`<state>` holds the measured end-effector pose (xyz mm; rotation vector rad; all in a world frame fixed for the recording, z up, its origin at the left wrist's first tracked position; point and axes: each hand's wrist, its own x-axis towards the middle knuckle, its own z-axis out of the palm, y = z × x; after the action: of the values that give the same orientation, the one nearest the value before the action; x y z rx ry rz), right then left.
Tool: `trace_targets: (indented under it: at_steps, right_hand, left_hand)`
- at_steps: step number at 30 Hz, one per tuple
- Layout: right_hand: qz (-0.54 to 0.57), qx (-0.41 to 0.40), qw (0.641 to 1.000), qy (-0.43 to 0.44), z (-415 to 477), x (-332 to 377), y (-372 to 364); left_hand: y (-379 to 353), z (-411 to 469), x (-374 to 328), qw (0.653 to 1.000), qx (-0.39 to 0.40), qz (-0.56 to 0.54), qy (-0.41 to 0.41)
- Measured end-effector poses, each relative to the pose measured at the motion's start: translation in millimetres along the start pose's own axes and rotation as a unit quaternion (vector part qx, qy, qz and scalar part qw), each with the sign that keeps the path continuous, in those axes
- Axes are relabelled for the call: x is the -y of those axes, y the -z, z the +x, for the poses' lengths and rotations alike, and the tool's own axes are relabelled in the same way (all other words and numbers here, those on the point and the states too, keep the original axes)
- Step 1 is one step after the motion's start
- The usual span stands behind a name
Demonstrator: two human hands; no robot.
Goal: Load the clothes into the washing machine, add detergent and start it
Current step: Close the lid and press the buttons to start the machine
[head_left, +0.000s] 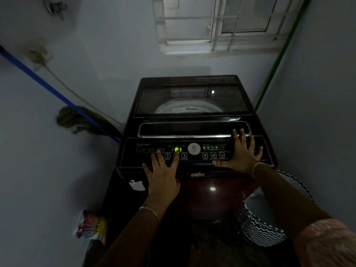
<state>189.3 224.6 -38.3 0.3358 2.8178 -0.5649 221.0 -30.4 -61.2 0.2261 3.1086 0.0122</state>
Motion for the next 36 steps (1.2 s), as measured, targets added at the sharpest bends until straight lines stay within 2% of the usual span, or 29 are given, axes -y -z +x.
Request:
trace_targets:
  at_steps: [18,36]
  right_hand:
    - [-0.003,-0.002,1.000,0.002,0.1,0.0,0.0]
    - [-0.002,-0.012,1.000,-0.002,0.1,0.2,-1.2]
  left_hand:
    - [-0.1,1.2,-4.7,1.000,0.012,0.011,-0.017]
    - [-3.7,-0.1,-5.9,1.000,-0.008,0.013,-0.010]
